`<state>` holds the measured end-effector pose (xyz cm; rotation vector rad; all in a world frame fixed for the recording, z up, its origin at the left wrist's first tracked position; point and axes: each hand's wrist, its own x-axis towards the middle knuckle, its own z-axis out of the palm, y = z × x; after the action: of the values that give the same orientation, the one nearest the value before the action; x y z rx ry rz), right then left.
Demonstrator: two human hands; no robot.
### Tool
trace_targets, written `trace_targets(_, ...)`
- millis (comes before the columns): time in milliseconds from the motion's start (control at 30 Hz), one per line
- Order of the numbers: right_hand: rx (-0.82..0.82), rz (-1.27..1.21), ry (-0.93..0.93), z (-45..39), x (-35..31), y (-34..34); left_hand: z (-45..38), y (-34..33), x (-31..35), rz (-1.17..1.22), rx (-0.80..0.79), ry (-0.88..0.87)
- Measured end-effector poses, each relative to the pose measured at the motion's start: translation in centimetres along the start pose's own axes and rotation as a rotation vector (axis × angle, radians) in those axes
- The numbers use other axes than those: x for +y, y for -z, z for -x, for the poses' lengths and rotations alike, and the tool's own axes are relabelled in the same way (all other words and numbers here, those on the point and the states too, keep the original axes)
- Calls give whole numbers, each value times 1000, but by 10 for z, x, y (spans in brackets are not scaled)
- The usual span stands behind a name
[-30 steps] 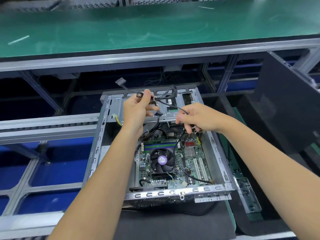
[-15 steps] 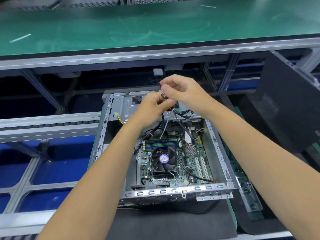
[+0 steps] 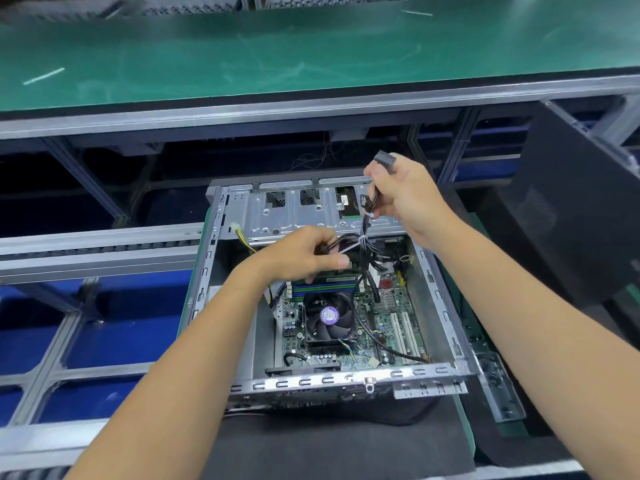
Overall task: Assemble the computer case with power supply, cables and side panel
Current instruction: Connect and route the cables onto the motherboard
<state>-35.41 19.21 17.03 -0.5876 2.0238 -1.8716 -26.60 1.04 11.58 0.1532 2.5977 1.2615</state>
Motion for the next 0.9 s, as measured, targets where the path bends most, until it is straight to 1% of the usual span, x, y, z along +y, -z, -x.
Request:
trace_targets(67, 0, -30, 5, 2, 3, 2, -1, -3, 2, -18, -4, 3)
trace_targets(167, 13, -6, 11, 5, 5, 8, 1, -2, 4, 128, -4, 78)
trace_targets(267, 69, 21, 4, 7, 8, 15, 0, -1, 0, 65, 26, 18)
trace_targets(367, 110, -15, -48, 8, 11, 20, -2, -1, 2, 106, 40, 10)
trace_targets(500, 95, -60, -90, 8, 14, 21, -9, -2, 8, 115, 143, -29)
trace_targets(567, 84, -74, -97, 8, 14, 20, -12, -1, 15, 158, 198, -59)
trace_targets(700, 62, -90, -100, 9, 15, 19, -14, -2, 36, 313, 370, -218)
trace_targets(800, 48, -96, -103, 10, 14, 17, -15, -7, 54, 424, 389, -260)
trace_targets(900, 54, -94, -111, 10, 13, 17, -20, -10, 60, 384, 418, -260)
